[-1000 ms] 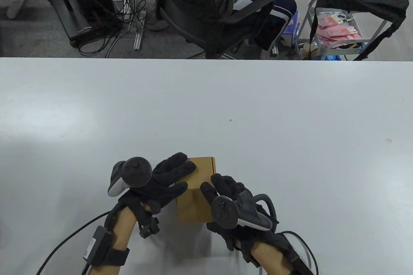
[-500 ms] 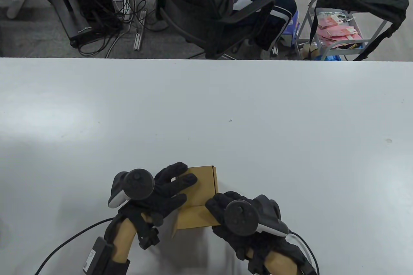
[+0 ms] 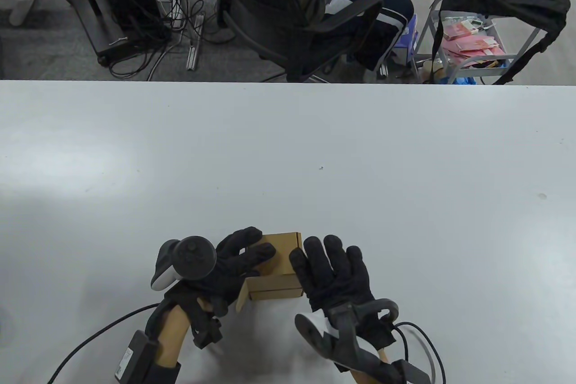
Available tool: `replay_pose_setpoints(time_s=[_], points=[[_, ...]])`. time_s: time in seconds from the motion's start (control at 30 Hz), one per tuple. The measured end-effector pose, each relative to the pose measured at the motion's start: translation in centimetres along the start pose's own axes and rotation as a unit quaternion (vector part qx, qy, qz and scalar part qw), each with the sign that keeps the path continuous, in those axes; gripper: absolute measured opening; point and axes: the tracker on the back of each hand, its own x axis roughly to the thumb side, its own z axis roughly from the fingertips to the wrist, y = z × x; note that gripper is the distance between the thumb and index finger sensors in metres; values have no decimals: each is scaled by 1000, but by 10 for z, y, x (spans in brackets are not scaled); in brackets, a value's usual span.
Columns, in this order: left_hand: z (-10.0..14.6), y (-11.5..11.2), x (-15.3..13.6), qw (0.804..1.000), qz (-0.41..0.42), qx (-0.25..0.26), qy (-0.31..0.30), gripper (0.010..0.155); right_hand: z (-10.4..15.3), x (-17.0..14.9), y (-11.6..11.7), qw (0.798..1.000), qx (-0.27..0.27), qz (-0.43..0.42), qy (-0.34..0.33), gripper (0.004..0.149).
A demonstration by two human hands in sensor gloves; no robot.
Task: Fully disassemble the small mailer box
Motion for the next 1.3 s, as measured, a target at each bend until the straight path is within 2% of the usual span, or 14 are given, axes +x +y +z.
replay_pose_setpoints(time_s=[0.1, 0.2, 0.23, 0.33, 0.4, 0.6, 0.7, 0.8, 0.93, 1.1, 1.3], points=[[0, -1, 1, 1000, -8, 1, 0, 61, -5, 15, 0, 999, 1, -44, -18, 74], [0, -3, 2, 1000, -10, 1, 1, 61, -11, 23, 3, 991, 33, -127, -30, 81], [0, -3, 1, 1000, -12, 1, 2, 61, -13, 24, 3, 989, 24, -141, -27, 82], [0, -4, 1, 1000, -19, -2, 4, 63, -14, 21, 5, 992, -9, -124, -9, 85], [0, -5, 1, 1000, -27, -5, 3, 64, -15, 19, 9, 994, -3, -105, -3, 88], [-1, -4, 2, 1000, -30, -3, 3, 63, -19, 16, 12, 998, -42, -28, 21, 91], [0, -5, 3, 999, -42, -2, 4, 63, -22, 14, 15, 996, -45, -67, 33, 91], [0, -7, 5, 999, -47, -5, 9, 64, -25, 14, 14, 994, -60, -80, 52, 89], [0, -8, 5, 999, -48, -9, 9, 64, -27, 11, 13, 987, -102, -107, 62, 78], [0, -4, -1, 1000, -30, -8, 4, 67, -31, 8, 5, 977, -140, -153, 56, 56], [1, -3, -7, 1000, 11, -11, -9, 73, -41, 2, -8, 970, -157, -168, 74, 54]])
